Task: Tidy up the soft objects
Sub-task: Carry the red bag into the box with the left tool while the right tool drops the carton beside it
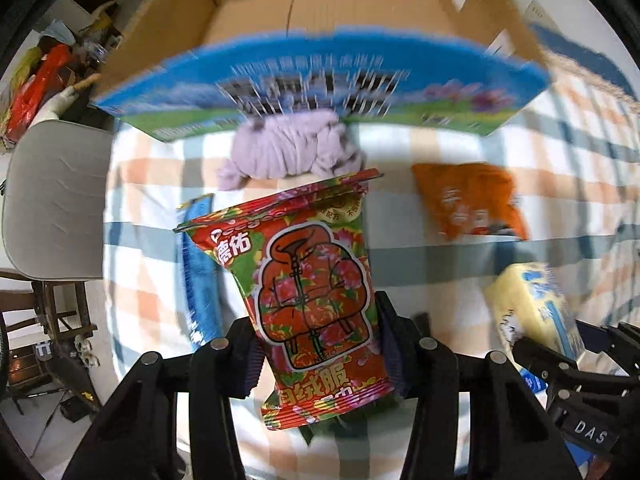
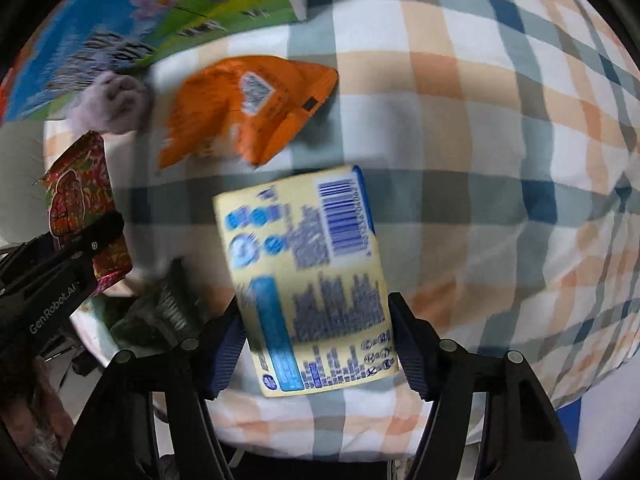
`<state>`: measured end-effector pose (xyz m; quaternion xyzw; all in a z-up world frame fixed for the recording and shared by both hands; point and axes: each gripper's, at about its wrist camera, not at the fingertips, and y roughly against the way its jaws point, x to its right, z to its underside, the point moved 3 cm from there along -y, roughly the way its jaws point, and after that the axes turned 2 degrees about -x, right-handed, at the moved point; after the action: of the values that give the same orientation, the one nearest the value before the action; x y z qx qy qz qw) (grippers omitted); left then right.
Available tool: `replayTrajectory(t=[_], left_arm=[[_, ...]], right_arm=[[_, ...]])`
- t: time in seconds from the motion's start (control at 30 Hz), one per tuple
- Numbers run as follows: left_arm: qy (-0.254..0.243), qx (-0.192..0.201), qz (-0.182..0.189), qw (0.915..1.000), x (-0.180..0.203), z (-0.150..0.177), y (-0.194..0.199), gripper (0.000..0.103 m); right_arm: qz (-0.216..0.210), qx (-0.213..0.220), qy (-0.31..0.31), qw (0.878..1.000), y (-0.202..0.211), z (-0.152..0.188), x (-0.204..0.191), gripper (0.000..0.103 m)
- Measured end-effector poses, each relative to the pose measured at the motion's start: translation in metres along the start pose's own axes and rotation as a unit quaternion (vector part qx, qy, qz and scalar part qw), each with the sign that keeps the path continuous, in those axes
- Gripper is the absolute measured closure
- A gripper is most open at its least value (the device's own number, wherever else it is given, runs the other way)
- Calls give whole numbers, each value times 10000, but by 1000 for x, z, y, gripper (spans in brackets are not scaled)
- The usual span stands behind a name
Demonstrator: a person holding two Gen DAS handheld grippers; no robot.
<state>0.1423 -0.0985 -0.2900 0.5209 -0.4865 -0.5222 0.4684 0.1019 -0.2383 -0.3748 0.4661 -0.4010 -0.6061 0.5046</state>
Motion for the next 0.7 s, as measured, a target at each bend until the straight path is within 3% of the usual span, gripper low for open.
replayTrajectory(t=[0.17, 0.2, 0.37, 0.53, 0.7], left_arm=[[14, 439, 161, 9989, -5, 5, 74, 57], [14, 499, 191, 9986, -3, 3, 60, 57], [-125, 767, 476, 9958, -13, -36, 76, 57], [-300, 869, 839, 9922, -28, -76, 96, 57], [-372, 859, 995, 9906, -50, -137, 97, 57]], right_arm=[[-304, 401, 98, 9987, 33, 36, 1, 38], [-329, 499, 132, 9981, 42, 41, 3, 38], [-434, 921, 204, 9946, 87, 48, 0, 38], [-582, 1357, 190, 9889, 156, 23, -17, 38], [-618, 1772, 78, 9822, 208, -40, -48, 38]])
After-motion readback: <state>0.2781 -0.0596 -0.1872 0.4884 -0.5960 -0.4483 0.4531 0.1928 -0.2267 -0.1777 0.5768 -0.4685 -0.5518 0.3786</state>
